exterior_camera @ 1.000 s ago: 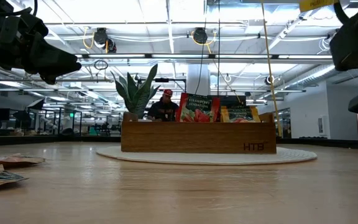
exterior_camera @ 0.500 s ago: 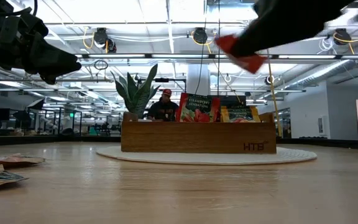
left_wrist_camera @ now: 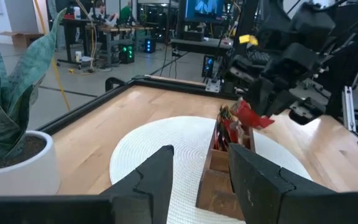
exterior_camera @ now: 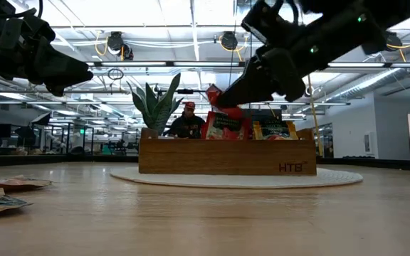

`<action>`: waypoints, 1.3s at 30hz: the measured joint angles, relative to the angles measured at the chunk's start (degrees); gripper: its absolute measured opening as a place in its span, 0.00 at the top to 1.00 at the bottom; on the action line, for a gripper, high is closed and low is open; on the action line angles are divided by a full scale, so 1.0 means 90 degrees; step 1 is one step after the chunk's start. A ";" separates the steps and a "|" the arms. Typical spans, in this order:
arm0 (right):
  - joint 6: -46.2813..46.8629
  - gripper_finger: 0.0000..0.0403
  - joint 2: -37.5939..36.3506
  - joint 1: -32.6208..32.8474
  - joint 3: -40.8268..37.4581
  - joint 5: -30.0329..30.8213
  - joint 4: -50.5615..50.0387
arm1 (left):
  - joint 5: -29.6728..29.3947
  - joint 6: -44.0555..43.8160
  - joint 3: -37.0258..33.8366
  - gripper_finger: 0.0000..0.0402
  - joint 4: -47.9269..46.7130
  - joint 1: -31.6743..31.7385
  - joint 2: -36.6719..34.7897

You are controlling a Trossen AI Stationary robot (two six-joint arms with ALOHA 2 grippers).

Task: Pick & Place Tea
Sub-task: Put the red tea bag into the middle section of the wooden organizer

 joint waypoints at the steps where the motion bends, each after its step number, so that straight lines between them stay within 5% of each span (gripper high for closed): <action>1: -0.0076 0.99 0.0084 -0.0032 -0.0020 -0.0110 0.0165 | -0.0002 0.0000 0.0001 0.61 0.0000 0.0002 0.0000; 7: -0.0673 0.99 0.0698 -0.0079 0.0004 -0.0136 0.0502 | 0.0000 0.0000 0.0000 0.61 0.0003 0.0000 0.0002; 17: -0.1284 0.96 0.1199 0.0162 0.0017 0.1654 0.0646 | -0.0002 0.0000 0.0000 0.61 0.0002 0.0000 0.0000; 23: -0.1471 0.96 0.1197 0.0276 0.0017 0.1593 0.0893 | -0.0001 -0.0001 0.0000 0.61 0.0001 0.0002 0.0002; 39: -0.1136 0.66 0.1187 0.0262 0.0017 0.1629 0.0815 | -0.0001 0.0000 0.0000 0.61 0.0002 0.0000 0.0001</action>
